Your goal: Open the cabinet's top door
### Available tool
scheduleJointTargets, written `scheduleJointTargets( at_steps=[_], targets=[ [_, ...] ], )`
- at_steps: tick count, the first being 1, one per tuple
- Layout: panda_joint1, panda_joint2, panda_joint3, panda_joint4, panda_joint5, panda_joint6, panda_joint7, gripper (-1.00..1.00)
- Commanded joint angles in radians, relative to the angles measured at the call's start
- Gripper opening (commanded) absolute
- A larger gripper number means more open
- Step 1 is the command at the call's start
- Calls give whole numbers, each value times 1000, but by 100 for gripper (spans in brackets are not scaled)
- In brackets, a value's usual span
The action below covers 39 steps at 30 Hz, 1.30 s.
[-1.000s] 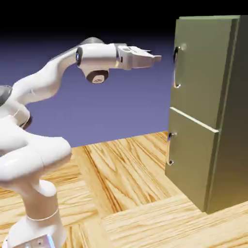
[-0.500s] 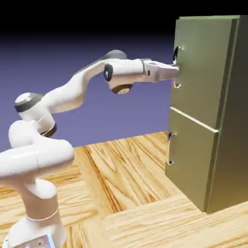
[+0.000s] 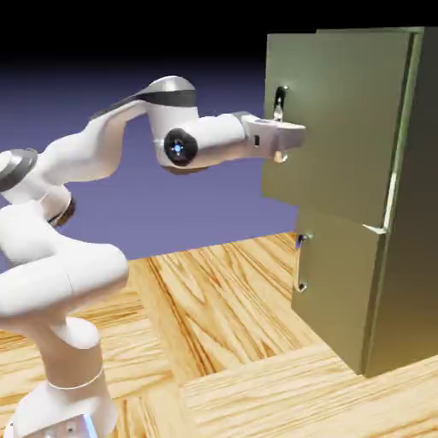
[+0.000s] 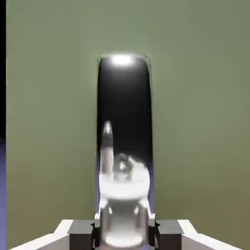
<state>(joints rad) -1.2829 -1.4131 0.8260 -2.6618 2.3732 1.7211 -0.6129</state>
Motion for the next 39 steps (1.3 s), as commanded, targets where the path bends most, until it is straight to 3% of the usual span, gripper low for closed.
scheduleJointTargets(
  at_steps=[1,12,22,30,39],
  targets=[
    [-4,16,-19,-10,-16,-42,-17,-100],
    [-135,271,-195,-18,-253,-521,-220,-100],
    [-337,626,-211,176,-563,-881,-454,-100],
    [-458,916,-122,405,-807,-998,-603,-100],
    [-503,1242,-3,660,-1046,-999,-656,-100]
  ],
)
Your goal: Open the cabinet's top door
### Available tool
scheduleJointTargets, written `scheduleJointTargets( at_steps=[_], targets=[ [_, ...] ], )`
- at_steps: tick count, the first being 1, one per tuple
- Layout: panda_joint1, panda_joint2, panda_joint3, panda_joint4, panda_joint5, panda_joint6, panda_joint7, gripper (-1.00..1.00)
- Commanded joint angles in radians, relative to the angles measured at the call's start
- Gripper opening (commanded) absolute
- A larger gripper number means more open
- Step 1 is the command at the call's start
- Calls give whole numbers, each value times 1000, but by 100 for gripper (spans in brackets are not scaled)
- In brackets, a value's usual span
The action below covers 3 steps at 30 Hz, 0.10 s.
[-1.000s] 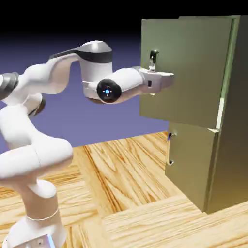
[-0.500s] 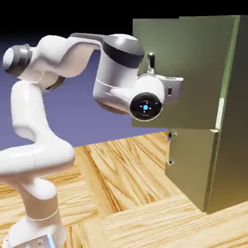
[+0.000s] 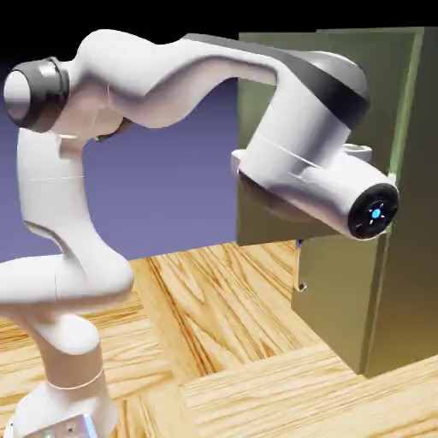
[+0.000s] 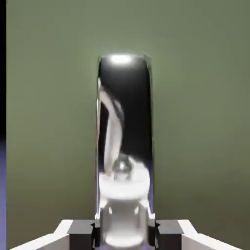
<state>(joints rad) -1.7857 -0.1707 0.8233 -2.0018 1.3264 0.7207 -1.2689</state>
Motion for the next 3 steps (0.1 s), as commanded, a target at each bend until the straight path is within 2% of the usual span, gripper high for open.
scheduleJointTargets(
  at_steps=[1,2,3],
  targets=[
    [3,37,10,27,-24,5,3,-100],
    [6,67,19,50,-43,8,5,-100],
    [6,67,19,50,-43,8,5,100]
  ],
)
